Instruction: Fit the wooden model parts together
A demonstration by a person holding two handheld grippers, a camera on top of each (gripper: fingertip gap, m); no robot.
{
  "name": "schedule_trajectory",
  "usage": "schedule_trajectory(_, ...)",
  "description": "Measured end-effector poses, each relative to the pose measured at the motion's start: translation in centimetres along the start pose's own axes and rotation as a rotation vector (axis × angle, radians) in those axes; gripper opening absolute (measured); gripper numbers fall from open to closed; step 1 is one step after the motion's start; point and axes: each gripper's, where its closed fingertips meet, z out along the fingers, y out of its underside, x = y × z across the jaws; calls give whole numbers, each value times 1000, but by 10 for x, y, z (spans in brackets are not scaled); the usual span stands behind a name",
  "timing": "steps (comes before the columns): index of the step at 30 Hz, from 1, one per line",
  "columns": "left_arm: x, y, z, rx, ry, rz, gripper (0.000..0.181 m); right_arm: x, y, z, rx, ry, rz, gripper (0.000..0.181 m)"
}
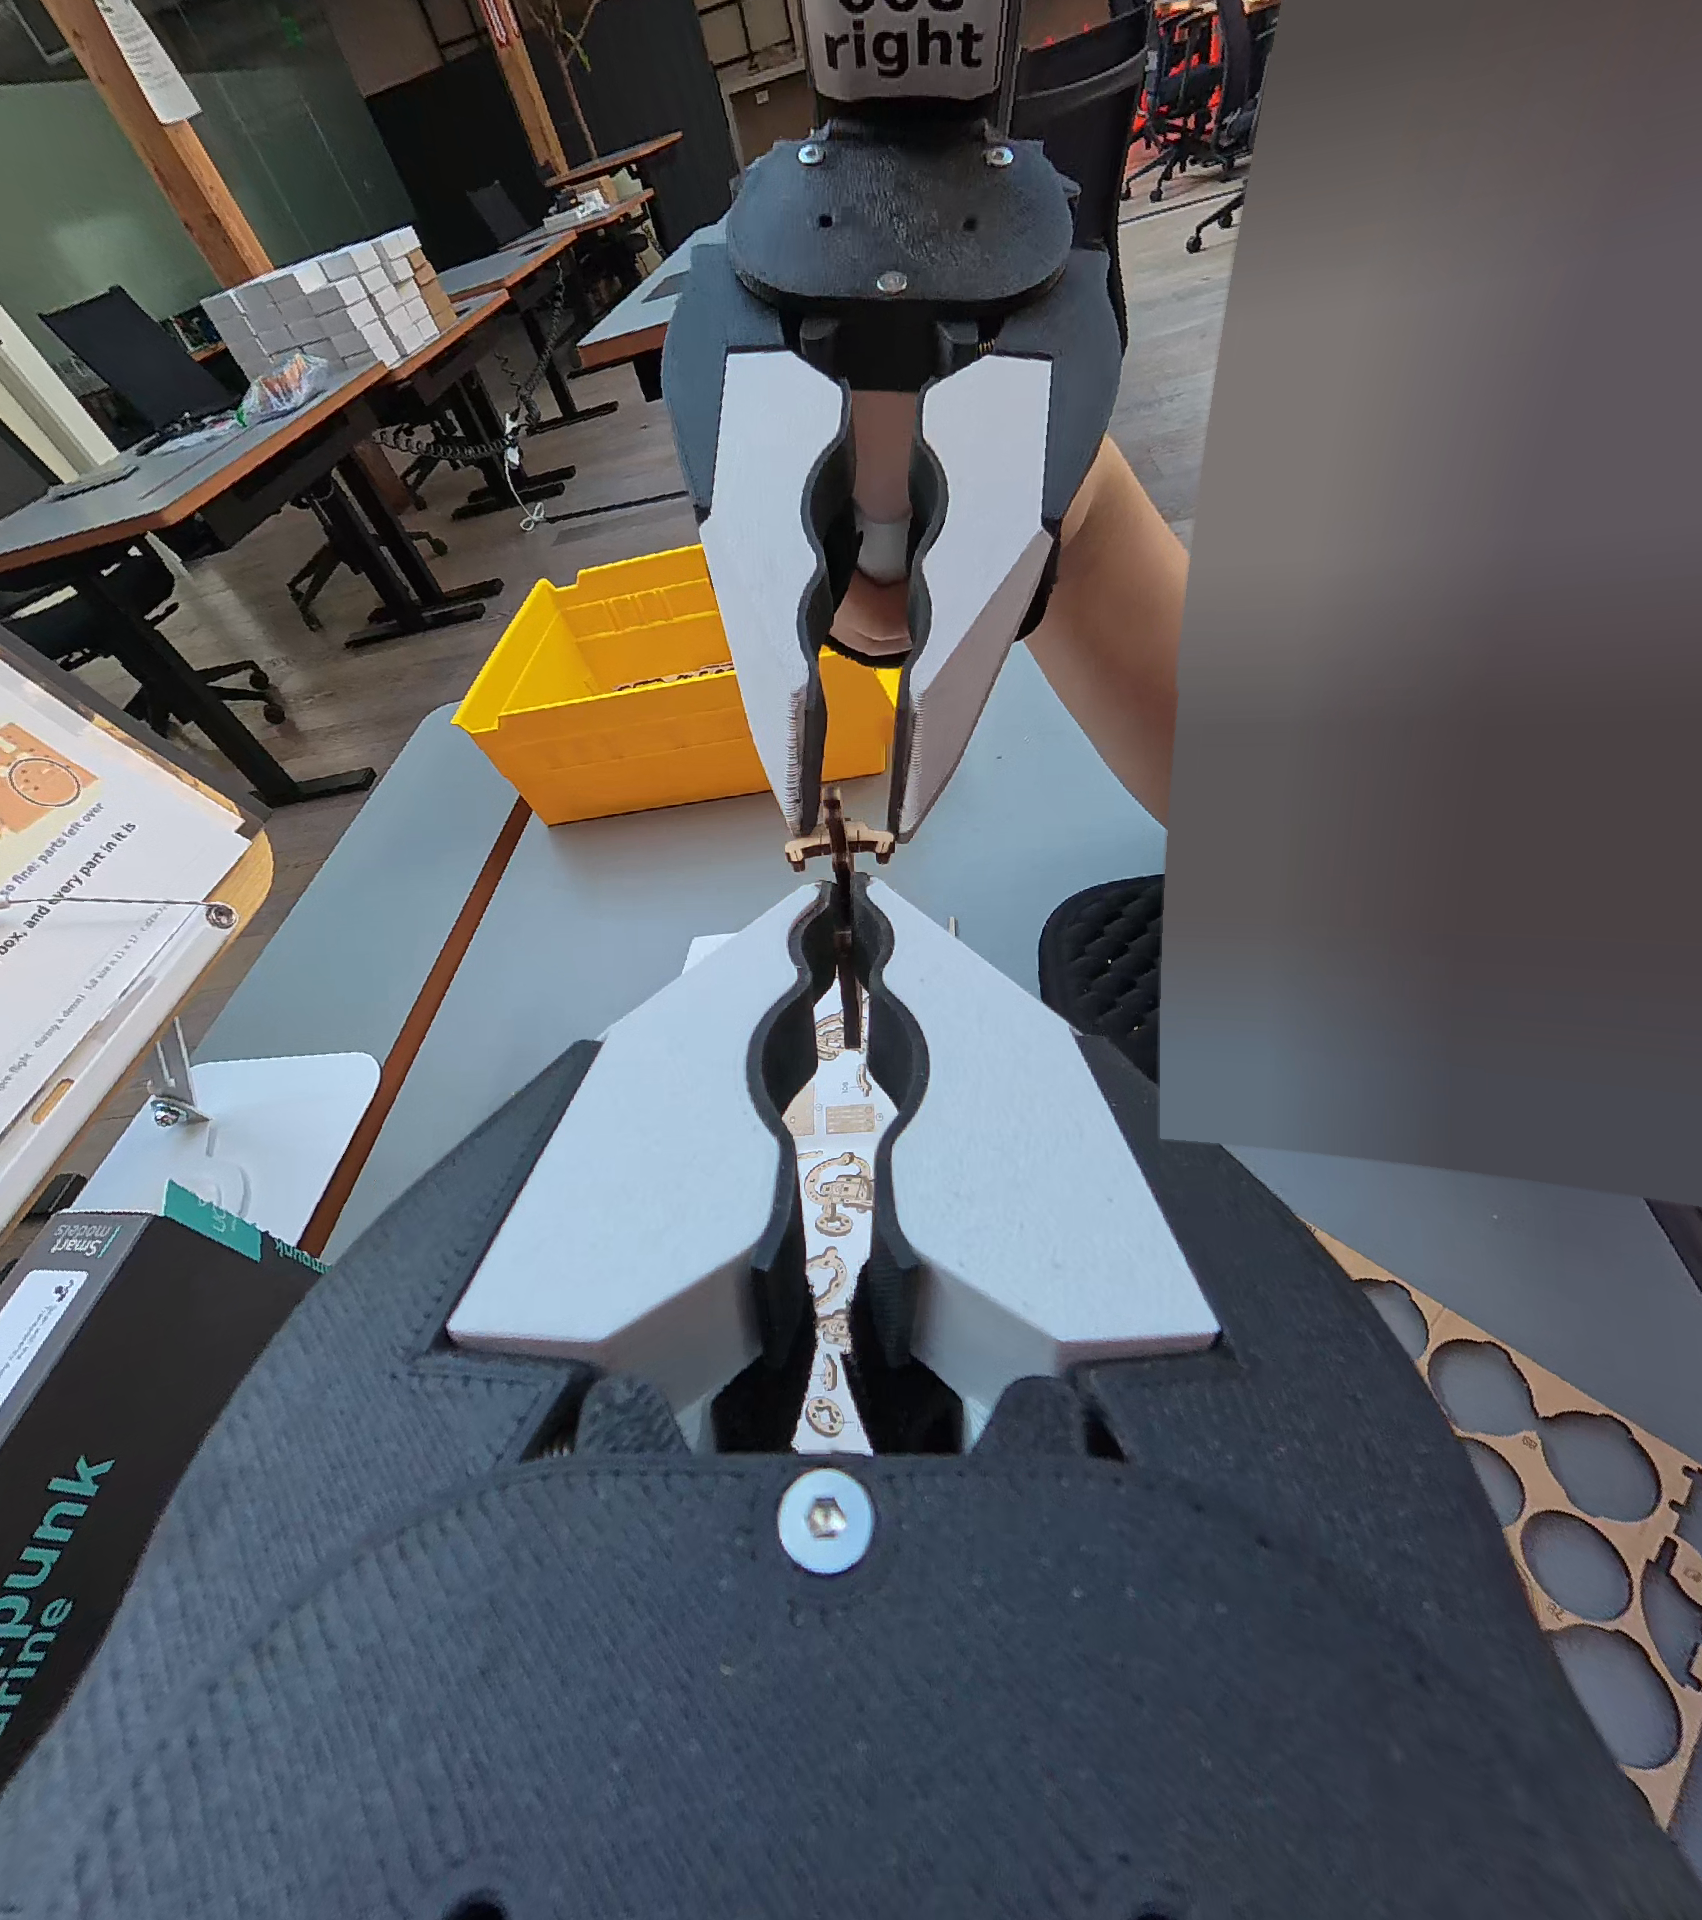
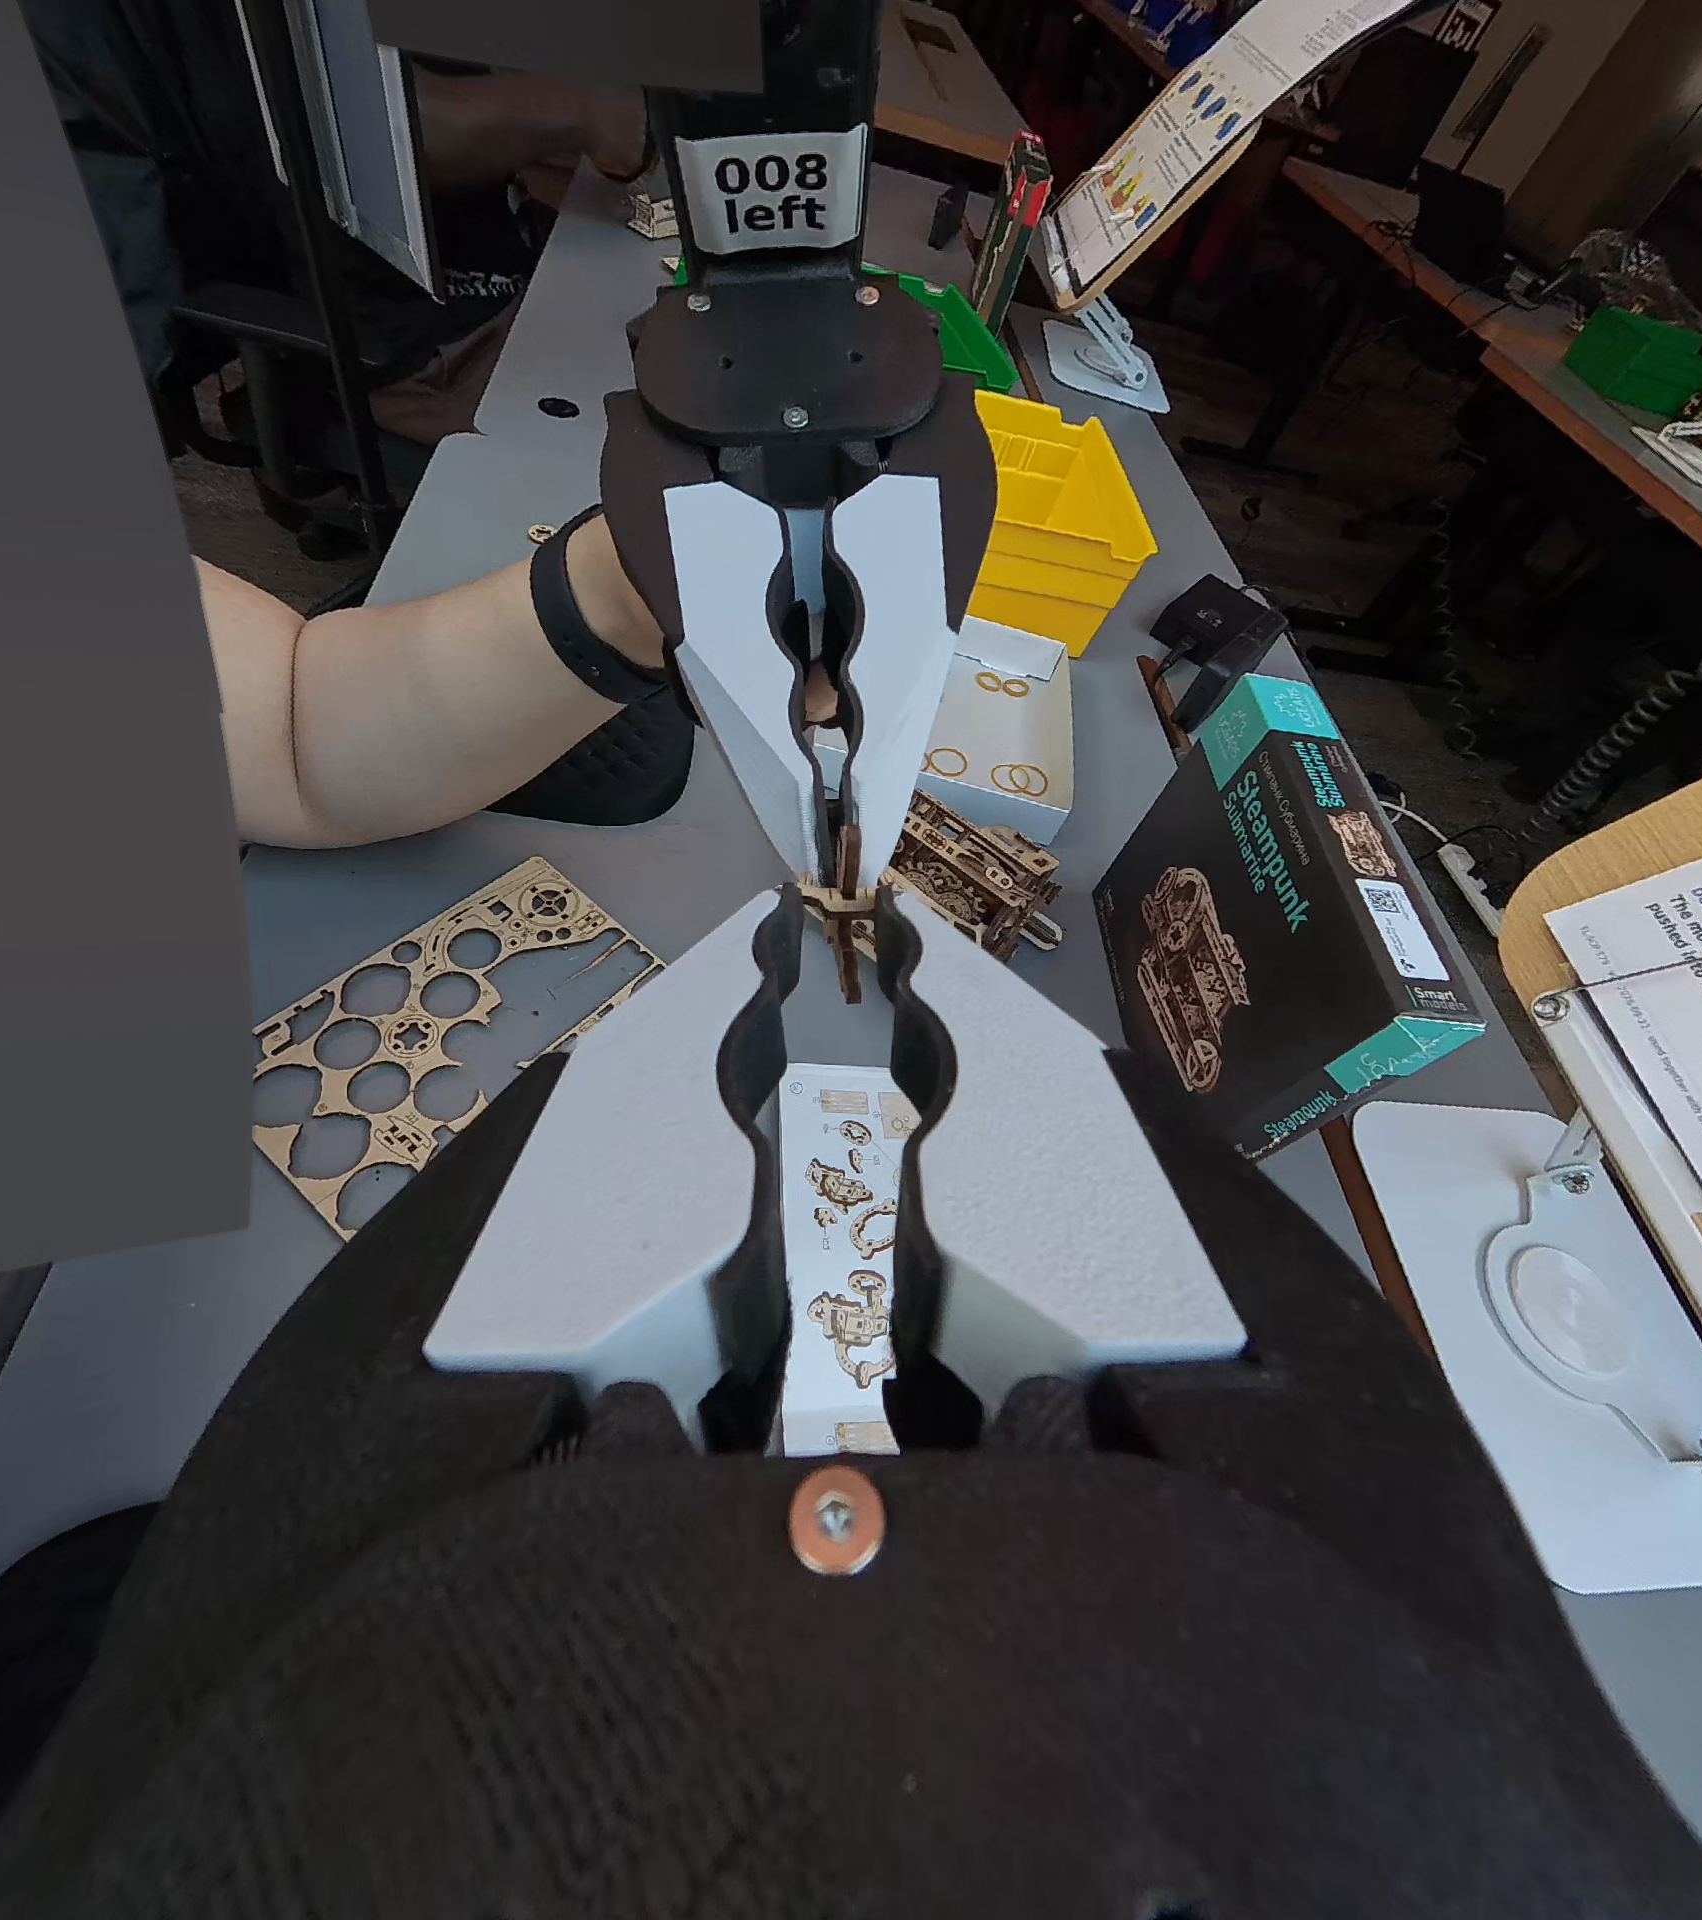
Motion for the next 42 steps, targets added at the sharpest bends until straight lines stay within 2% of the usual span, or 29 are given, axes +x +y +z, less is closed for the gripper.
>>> schedule_trajectory(1, 0, 2, 0, -11, 5, -5, 0, 0, 1, 1, -7, -4, 0, 12)
schedule_trajectory(10, 0, 12, -1, -83, -3, -15, 0, 0, 7, 8, -35, -6, -30, 12)
schedule_trajectory(18, 4, 27, -3, -198, -8, 16, 0, -5, 18, 18, -102, -25, -57, 12)
schedule_trajectory(42, -7, 17, -2, -95, -39, 3, 0, 7, 8, 13, 3, 7, -62, 9)
